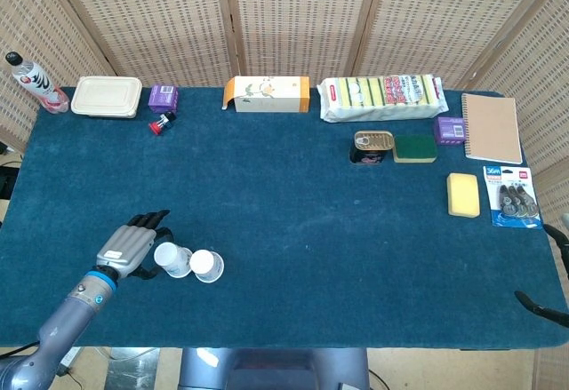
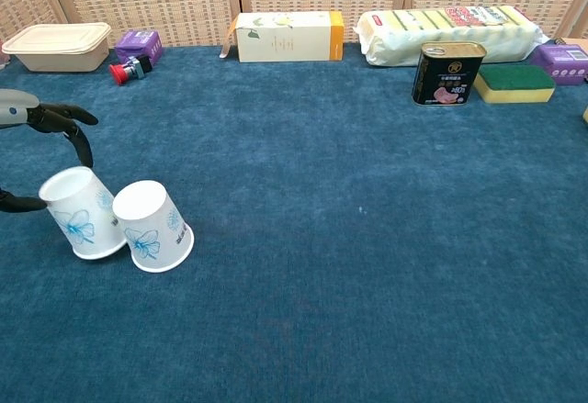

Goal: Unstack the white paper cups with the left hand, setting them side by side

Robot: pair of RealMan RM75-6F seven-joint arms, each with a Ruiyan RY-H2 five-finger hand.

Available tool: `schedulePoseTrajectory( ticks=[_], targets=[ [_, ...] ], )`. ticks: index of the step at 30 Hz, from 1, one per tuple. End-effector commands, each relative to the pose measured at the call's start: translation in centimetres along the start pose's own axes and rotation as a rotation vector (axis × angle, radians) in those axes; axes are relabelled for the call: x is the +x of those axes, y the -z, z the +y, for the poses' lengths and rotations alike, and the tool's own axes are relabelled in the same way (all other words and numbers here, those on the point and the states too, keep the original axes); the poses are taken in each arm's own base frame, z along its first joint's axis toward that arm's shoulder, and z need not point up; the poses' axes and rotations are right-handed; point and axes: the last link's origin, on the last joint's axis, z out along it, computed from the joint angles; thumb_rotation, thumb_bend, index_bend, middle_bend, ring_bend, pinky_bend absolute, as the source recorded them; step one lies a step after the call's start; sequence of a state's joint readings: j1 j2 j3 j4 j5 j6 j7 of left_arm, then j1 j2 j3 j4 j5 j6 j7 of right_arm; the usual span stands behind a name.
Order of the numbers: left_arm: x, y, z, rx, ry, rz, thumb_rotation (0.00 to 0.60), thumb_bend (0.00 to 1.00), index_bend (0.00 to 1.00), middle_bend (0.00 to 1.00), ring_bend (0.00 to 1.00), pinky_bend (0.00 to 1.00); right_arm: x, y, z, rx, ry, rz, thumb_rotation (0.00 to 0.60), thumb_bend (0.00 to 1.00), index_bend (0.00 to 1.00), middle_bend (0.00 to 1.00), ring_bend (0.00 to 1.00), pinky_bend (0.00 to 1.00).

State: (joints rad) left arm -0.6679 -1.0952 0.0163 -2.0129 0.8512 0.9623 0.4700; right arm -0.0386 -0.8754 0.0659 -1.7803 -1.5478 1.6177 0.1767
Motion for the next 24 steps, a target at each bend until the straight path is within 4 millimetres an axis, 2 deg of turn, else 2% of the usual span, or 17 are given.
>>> schedulePoseTrajectory(
  ticks=[1, 7, 11, 17, 19, 21, 24],
  targets=[
    [0.2, 0.2, 0.2, 0.006, -0.005, 0.004, 0.600, 0.28, 0.02, 0.00, 0.00, 0.06, 0.0, 0.0, 0.0, 0.000, -0.002, 0.000, 0.600, 0.06, 0.10, 0.00, 0.00, 0.00],
    [0.7, 1.1, 0.2, -0.006, 0.031, 0.039, 0.600, 0.28, 0.00, 0.00, 0.00, 0.06, 0.1, 0.0, 0.1, 0.001, -0.003, 0.001, 0.600, 0.06, 0.10, 0.00, 0.00, 0.00],
    [1.1, 3.8, -1.7, 0.007, 0.067, 0.155, 0.600, 0.27, 0.00, 0.00, 0.00, 0.06, 0.1, 0.0, 0.0, 0.002, -0.001, 0.003, 0.600, 0.06, 0.10, 0.00, 0.00, 0.00],
    [-0.5, 8.7, -5.6, 0.107, 0.053, 0.385, 0.600, 0.25, 0.00, 0.00, 0.00, 0.06, -0.2, 0.0, -0.2, 0.014, 0.016, 0.011, 0.600, 0.06, 0.10, 0.00, 0.00, 0.00],
    [-1.0, 9.7, -6.0, 0.117, 0.049, 0.425, 0.600, 0.24, 0.00, 0.00, 0.00, 0.06, -0.2, 0.0, -0.2, 0.015, 0.024, 0.016, 0.600, 0.06, 0.10, 0.00, 0.00, 0.00],
    [-1.9, 11.5, -6.6, 0.135, 0.071, 0.471, 0.600, 0.23, 0.00, 0.00, 0.00, 0.06, -0.5, 0.0, -0.5, 0.024, 0.034, 0.017, 0.600, 0.06, 0.10, 0.00, 0.00, 0.00],
    [-2.5, 12.7, -6.9, 0.135, 0.096, 0.493, 0.600, 0.23, 0.00, 0.00, 0.00, 0.06, -0.6, 0.0, -0.7, 0.031, 0.040, 0.018, 0.600, 0.06, 0.10, 0.00, 0.00, 0.00]
  ],
)
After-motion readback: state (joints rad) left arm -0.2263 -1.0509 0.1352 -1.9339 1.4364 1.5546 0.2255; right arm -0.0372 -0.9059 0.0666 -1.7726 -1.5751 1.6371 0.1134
